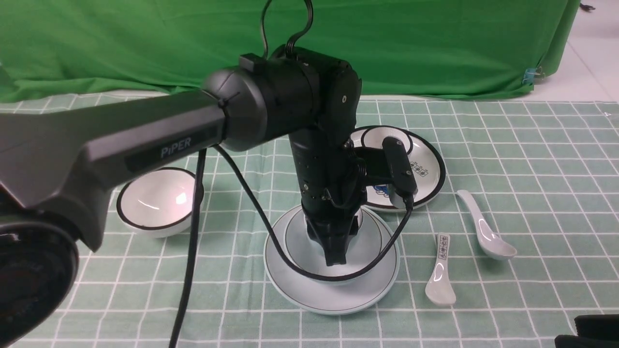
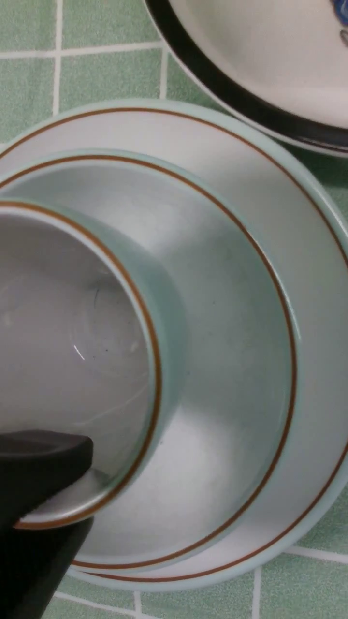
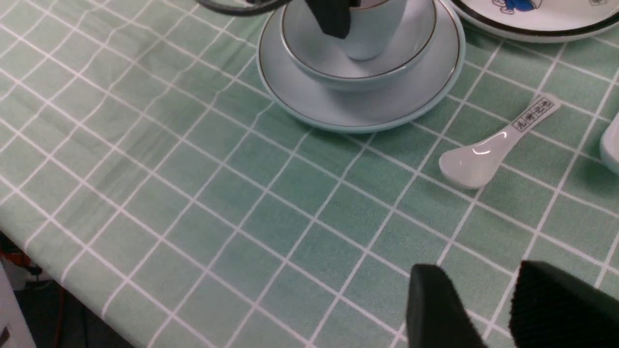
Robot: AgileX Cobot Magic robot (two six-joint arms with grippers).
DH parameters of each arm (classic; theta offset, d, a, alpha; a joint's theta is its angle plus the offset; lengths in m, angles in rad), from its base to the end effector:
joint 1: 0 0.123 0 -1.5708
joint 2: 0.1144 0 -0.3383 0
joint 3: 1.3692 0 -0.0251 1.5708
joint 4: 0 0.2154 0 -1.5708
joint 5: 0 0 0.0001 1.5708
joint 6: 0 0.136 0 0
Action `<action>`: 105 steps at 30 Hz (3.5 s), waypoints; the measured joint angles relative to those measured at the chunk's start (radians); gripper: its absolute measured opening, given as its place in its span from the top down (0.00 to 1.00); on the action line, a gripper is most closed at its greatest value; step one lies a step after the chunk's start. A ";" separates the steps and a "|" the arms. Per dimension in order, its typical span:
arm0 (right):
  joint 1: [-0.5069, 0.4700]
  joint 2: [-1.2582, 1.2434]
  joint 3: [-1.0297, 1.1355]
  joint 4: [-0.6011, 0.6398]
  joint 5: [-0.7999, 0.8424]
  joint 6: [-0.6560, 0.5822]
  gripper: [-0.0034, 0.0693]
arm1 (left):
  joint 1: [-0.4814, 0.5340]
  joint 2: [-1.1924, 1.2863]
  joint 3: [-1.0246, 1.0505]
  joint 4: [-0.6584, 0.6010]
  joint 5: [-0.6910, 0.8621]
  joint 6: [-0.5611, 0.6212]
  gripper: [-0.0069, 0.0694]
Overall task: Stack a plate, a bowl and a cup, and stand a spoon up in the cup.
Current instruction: Use the left arm to put the blue teacup into the blue rice bowl in the middle, then use the right arm to grab a blue soup spoon, then use the right arm to put the blue soup spoon into the blue teacup in the middle
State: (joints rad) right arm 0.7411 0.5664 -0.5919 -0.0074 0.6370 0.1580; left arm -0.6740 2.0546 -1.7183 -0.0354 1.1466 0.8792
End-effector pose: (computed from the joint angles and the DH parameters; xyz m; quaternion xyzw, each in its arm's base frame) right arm 0.0491 0.0441 0.3169 -0.2504 0.8292 0.2141 0.4515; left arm 0.3325 -0.2712 0.2399 0.6939 0.7146 -0.0077 0.0887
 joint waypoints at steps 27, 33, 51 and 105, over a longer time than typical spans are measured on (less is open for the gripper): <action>-0.436 0.874 -0.491 -0.072 0.156 -0.124 0.35 | -0.005 -0.858 0.385 -0.043 -0.147 -0.501 0.90; -0.496 1.170 -0.706 0.018 0.163 -0.265 0.35 | -0.005 -1.230 0.873 -0.184 -0.595 -0.519 0.90; -0.533 1.614 -1.057 0.036 0.173 -0.336 0.41 | -0.005 -1.511 1.157 -0.358 -0.923 -0.469 0.90; 0.003 0.817 -0.152 -0.382 -1.338 0.002 0.72 | -0.005 -1.511 1.158 -0.257 -0.788 -0.414 0.90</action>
State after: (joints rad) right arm 0.7441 1.3830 -0.7435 -0.3892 -0.7008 0.1602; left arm -0.6787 0.5438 -0.5603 -0.2924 0.3581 0.4655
